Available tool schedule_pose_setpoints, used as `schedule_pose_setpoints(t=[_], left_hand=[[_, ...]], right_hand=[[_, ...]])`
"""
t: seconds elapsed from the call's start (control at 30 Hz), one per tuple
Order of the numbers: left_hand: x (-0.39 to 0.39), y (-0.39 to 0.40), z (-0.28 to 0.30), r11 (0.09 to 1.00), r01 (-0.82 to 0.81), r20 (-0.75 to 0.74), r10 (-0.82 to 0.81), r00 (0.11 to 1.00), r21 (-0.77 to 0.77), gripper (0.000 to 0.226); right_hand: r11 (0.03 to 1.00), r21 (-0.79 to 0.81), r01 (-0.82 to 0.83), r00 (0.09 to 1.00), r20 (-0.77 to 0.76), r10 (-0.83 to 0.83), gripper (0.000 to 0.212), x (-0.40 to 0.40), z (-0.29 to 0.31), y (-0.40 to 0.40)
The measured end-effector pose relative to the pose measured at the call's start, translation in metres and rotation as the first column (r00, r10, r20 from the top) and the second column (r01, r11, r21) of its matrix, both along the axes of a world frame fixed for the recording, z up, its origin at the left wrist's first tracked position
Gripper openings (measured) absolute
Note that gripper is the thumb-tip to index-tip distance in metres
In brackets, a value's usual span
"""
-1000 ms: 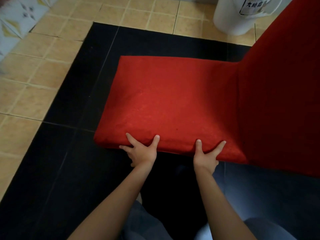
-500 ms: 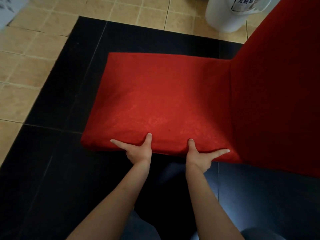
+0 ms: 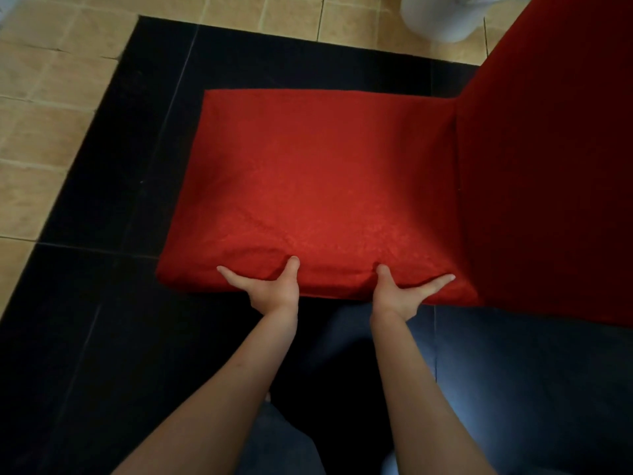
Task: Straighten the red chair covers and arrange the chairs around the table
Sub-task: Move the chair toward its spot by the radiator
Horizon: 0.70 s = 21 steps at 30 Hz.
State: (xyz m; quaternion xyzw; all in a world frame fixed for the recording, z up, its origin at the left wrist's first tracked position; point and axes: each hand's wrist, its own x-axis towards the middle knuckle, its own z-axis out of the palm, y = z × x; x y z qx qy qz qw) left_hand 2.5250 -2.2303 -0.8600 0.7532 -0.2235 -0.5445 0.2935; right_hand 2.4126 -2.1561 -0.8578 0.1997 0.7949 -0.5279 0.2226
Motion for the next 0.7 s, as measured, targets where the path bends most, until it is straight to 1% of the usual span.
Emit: schedule_pose_setpoints(t=[0.17, 0.33, 0.43, 0.7], left_hand=[[0.000, -0.003, 0.002, 0.999, 0.009, 0.020, -0.010, 1.000, 0.031, 0.128], [0.002, -0.005, 0.005, 0.998, 0.015, 0.025, -0.016, 1.000, 0.060, 0.126], [0.006, -0.003, 0.009, 0.994, 0.014, 0.030, -0.017, 0.999, 0.105, 0.127], [0.030, 0.015, 0.035, 0.980, -0.053, 0.095, 0.035, 0.995, 0.193, 0.129]], right_hand=[[1.000, 0.011, -0.020, 1.000, -0.010, 0.020, 0.116, -0.002, -0.001, 0.001], [1.000, 0.020, -0.011, 1.000, 0.022, 0.010, 0.117, -0.003, 0.004, 0.001], [0.999, 0.040, -0.005, 0.999, 0.037, 0.004, 0.117, -0.001, 0.009, 0.005], [0.996, 0.086, -0.017, 0.996, 0.084, 0.010, 0.116, 0.023, 0.041, 0.026]])
